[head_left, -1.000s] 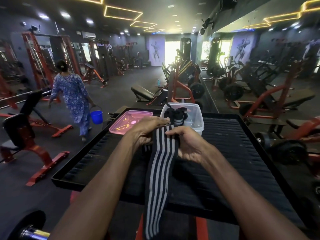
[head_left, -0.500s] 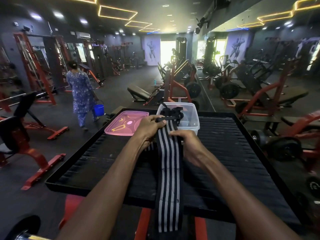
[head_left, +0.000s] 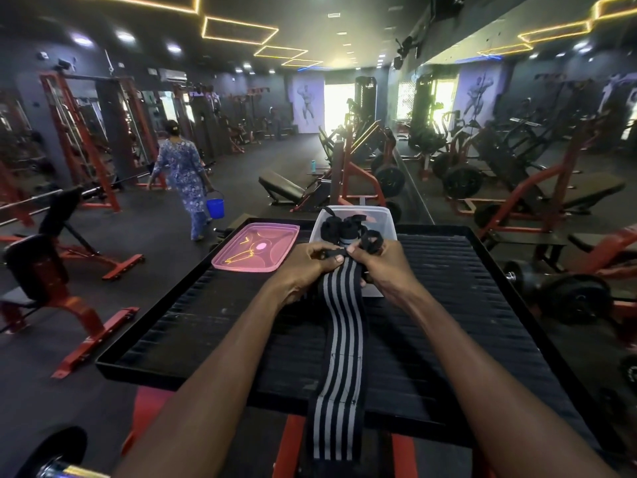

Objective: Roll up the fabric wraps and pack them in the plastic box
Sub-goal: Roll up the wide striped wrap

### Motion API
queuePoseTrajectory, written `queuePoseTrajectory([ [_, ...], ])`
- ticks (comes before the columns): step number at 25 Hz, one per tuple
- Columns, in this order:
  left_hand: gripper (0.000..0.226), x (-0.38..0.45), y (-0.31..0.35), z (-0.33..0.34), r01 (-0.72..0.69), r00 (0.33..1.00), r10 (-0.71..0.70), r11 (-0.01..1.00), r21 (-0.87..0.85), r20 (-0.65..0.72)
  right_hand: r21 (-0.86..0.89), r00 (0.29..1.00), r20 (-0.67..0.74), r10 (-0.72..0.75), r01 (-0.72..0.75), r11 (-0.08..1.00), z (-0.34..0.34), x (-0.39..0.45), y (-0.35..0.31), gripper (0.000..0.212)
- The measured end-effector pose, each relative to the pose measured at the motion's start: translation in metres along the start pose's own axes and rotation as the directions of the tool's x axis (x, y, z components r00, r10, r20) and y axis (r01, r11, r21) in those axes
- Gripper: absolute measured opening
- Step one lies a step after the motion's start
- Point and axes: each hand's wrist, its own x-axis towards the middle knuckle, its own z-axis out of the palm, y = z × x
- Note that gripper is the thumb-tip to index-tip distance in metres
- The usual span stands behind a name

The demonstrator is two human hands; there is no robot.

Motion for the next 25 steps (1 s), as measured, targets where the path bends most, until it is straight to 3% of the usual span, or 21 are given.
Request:
queuePoseTrajectory([
  [5,0.013,-0.002,-0.008,0.002,-0.077,0.984,0.075,0.997,-0.004,-0.164,0.076,0.999,0.047,-0.027,0.023,0.997,-0.002,0.006,0.005,0.013],
  [11,0.013,0.0,-0.026,0.005,-0.108,0.988,0.093,0.987,-0.12,-0.121,0.086,0.996,0.085,-0.004,-0.004,0.996,-0.003,0.003,0.016,0.019],
  [14,0.014,0.001,-0.028,0.009,-0.148,0.976,0.128,0.983,-0.107,-0.173,0.095,0.996,0.089,0.008,-0.016,0.995,-0.007,0.002,0.019,0.004],
  [18,0.017,0.003,-0.032,0.012,-0.224,0.959,0.212,0.973,-0.048,-0.186,-0.021,0.996,0.092,0.015,-0.013,1.0,-0.014,0.003,0.022,0.007],
  [25,0.011,0.004,-0.039,0.021,-0.227,0.959,0.217,0.973,-0.037,-0.18,0.089,0.997,0.075,0.002,-0.008,0.996,-0.017,-0.002,0.033,0.006],
])
